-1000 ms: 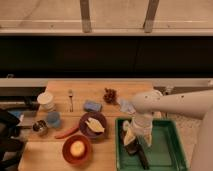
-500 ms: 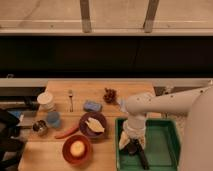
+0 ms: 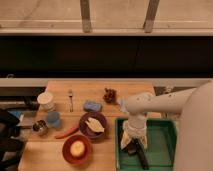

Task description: Place eraser in tray

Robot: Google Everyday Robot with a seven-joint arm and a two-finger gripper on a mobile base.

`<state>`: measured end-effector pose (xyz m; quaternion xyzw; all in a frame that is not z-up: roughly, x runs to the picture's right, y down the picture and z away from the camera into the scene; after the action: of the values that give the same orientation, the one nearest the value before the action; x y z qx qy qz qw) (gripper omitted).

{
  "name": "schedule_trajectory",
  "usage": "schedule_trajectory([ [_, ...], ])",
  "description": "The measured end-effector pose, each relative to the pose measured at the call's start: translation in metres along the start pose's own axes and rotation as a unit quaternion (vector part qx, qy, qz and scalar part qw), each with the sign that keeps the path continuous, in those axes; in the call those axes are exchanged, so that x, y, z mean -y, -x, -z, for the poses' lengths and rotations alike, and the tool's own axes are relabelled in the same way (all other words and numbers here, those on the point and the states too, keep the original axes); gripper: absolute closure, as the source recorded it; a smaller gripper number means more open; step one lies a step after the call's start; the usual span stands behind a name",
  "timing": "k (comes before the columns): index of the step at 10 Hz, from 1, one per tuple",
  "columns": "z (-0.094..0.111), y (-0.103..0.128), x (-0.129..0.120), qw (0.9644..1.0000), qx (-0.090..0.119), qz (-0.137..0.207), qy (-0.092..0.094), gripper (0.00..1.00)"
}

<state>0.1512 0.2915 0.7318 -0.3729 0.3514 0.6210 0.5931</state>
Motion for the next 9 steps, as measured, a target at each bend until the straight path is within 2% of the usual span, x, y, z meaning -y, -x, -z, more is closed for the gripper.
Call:
schedule_trajectory([
  [4, -0.012, 0.006, -0.012, 0.9999, -0.012, 0.012, 0.002, 0.28],
  [7, -0.019, 0.010, -0.011, 0.9998, -0.019, 0.008, 0.000, 0.28],
  [8, -0.020, 0.010, -0.012, 0.9998, -0.016, 0.005, -0.004, 0.29],
  [9, -0.020, 0.010, -0.014, 0.9999, -0.010, -0.001, -0.011, 0.38],
])
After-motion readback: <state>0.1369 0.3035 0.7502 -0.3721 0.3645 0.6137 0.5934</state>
